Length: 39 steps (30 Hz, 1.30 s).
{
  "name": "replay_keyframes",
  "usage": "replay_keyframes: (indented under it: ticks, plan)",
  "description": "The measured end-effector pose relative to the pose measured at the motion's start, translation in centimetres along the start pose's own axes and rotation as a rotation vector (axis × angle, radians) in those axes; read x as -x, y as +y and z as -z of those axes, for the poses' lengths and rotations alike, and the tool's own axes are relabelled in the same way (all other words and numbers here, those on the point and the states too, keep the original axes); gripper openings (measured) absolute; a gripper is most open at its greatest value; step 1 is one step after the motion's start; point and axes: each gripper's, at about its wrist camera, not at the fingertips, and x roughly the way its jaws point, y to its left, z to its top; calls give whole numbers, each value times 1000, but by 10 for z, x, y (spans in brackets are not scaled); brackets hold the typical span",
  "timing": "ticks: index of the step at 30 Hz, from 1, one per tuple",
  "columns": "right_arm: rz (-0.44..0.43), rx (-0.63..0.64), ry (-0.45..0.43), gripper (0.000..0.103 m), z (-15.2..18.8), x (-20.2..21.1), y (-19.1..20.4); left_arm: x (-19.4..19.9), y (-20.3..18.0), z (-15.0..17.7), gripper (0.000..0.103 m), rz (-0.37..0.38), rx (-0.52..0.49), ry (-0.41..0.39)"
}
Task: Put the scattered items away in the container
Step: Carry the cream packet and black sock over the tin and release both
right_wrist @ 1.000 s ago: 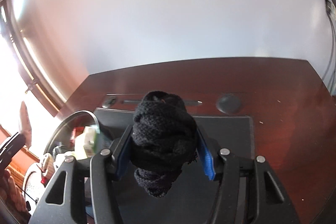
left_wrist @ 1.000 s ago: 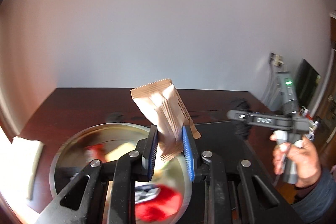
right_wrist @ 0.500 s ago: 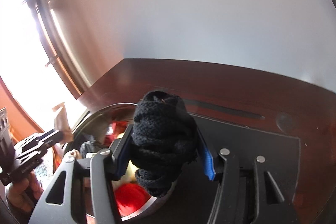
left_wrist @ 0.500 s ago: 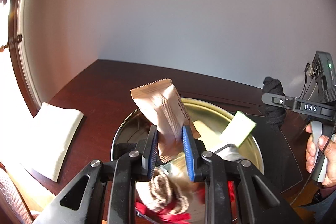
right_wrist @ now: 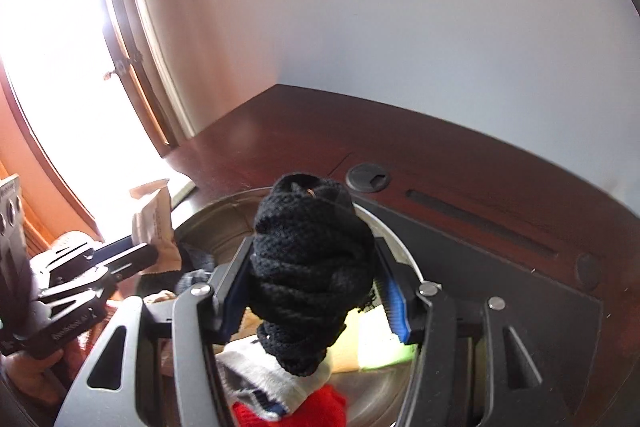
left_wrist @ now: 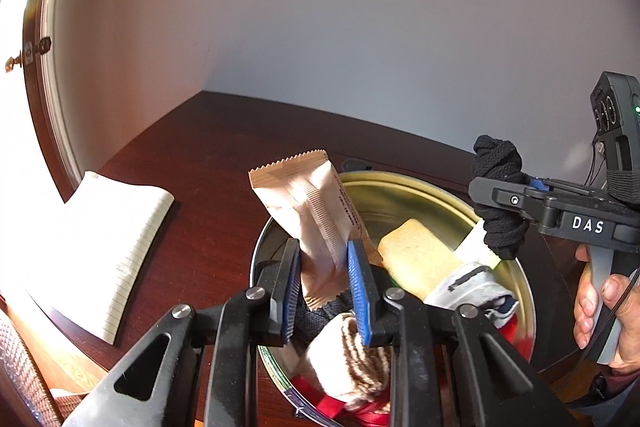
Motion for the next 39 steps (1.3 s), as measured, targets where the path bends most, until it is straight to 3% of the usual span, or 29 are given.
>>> replay_keyframes:
  ticks: [6, 17, 24, 26, 27, 28, 39]
  plan:
    - [40, 37, 27, 57, -1, -24, 9, -10, 2, 0, 26, 0, 1, 22]
    - [19, 38, 43, 58, 2, -43, 7, -18, -3, 1, 26, 14, -5, 46]
    - [-14, 28, 6, 62, 10, -17, 0, -12, -8, -2, 28, 19, -8, 33]
    - [-17, 23, -14, 68, 11, -10, 0, -8, -9, -3, 46, 9, -13, 23]
    - [-19, 17, -24, 68, 12, -6, 0, -6, -11, -3, 64, 0, -18, 17]
    - [-27, 9, -37, 68, 12, -6, -1, -3, -12, -3, 69, -8, -21, 11]
    - [-68, -76, -142, 84, 45, 52, -1, 19, -31, -3, 70, -3, -76, -27]
